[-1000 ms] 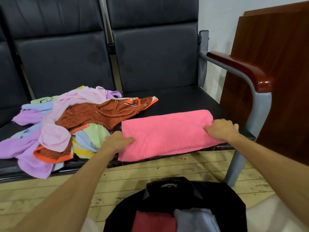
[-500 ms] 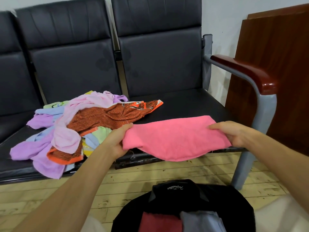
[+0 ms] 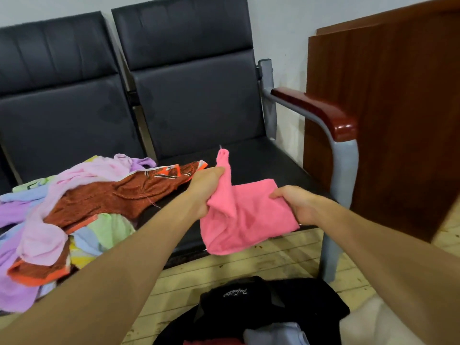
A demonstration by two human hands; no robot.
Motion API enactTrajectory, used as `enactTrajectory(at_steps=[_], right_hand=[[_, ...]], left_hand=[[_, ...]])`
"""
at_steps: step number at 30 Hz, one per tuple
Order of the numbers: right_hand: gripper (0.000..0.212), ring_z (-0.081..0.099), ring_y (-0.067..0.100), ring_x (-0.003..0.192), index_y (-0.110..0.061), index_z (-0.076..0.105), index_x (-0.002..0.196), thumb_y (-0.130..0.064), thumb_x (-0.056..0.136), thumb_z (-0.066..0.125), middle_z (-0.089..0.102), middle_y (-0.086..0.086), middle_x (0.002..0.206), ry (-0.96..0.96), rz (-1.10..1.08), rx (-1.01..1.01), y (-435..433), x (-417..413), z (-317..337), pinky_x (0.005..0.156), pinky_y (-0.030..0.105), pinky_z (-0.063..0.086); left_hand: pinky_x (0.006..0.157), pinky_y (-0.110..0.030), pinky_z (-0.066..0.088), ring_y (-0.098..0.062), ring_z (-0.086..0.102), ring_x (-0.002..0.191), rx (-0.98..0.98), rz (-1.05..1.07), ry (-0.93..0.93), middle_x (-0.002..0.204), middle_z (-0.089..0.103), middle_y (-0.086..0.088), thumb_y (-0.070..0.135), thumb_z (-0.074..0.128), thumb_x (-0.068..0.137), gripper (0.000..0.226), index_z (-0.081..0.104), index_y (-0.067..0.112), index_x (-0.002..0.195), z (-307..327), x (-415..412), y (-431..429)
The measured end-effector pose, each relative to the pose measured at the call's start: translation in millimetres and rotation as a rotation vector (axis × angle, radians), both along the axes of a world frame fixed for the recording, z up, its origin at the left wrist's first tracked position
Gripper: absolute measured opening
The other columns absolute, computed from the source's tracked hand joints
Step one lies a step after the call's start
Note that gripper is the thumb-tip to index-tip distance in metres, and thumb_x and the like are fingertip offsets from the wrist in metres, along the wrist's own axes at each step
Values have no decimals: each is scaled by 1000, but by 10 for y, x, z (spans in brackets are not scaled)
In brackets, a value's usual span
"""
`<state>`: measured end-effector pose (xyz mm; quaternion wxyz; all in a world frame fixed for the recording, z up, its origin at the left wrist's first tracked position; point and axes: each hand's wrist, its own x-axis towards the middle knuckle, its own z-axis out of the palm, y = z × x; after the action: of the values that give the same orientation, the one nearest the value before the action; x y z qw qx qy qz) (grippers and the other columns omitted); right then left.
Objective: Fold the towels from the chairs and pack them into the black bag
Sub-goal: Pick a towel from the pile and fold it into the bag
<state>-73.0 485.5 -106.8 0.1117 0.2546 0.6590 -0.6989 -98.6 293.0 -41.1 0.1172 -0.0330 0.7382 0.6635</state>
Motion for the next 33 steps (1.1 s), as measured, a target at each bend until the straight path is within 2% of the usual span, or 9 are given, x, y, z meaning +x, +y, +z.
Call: enactTrajectory(at_steps=[2,4,7,11,14,19,22,28,33], right_hand=[[31,61,29,106,-8,57,123,-27,99,51,64,14,119,39,-31,-35,21,-46,-45,91,39,48],[41,63,27,106,-10,59,122,-42,101,43,67,12,118,48,-36,-68,40,-87,-87,94,39,48],[56,65,29,103,-11,62,119,-55,100,32,69,12,113,40,-46,-102,72,-126,-115,88,38,52],[69,68,32,99,-10,66,114,-65,95,29,72,16,104,25,-30,-50,83,-163,-110,94,43,52],[71,67,33,101,-17,64,119,-73,87,35,71,15,107,47,-32,43,70,-193,-131,97,48,50],[77,60,32,110,-17,54,133,-74,81,47,63,10,125,71,-14,189,-21,-175,-147,102,47,45],[70,57,31,115,-9,50,136,-61,88,51,58,10,131,117,-38,355,-119,-159,-155,101,47,45],[33,60,26,100,-13,62,115,-38,97,49,64,5,105,309,38,704,-404,0,-19,85,41,50],[23,64,23,97,-21,65,109,-35,98,50,68,0,102,540,107,641,-723,244,257,88,43,52]], left_hand=[[76,-33,49,-23,60,80,-74,-33,-3,90,64,-9,27,55,92,17,64,14,86,-41,10,214],[65,-27,45,-20,58,70,-131,-65,4,81,61,-7,25,54,93,15,64,14,92,-103,44,406],[67,-28,47,-16,56,66,-188,-202,12,76,61,-5,22,48,98,18,61,16,86,-235,181,600],[40,-20,36,-10,45,39,-353,-385,71,59,55,-3,27,35,102,34,56,9,83,-342,259,666],[47,-19,43,-11,54,51,-281,-336,102,68,62,-2,17,40,100,24,62,8,105,-346,229,479],[96,-24,43,-7,56,106,-493,-257,312,116,64,9,10,50,94,30,67,22,115,-493,188,-119],[87,-7,38,-2,52,108,-392,-268,262,121,61,6,3,47,95,32,64,14,120,-576,328,-364],[75,0,42,2,55,100,-200,-205,214,114,64,8,3,46,96,31,66,14,116,-672,541,-541],[72,-19,44,-14,62,97,49,-7,84,104,69,-2,7,55,91,17,67,13,99,-599,598,-646]])
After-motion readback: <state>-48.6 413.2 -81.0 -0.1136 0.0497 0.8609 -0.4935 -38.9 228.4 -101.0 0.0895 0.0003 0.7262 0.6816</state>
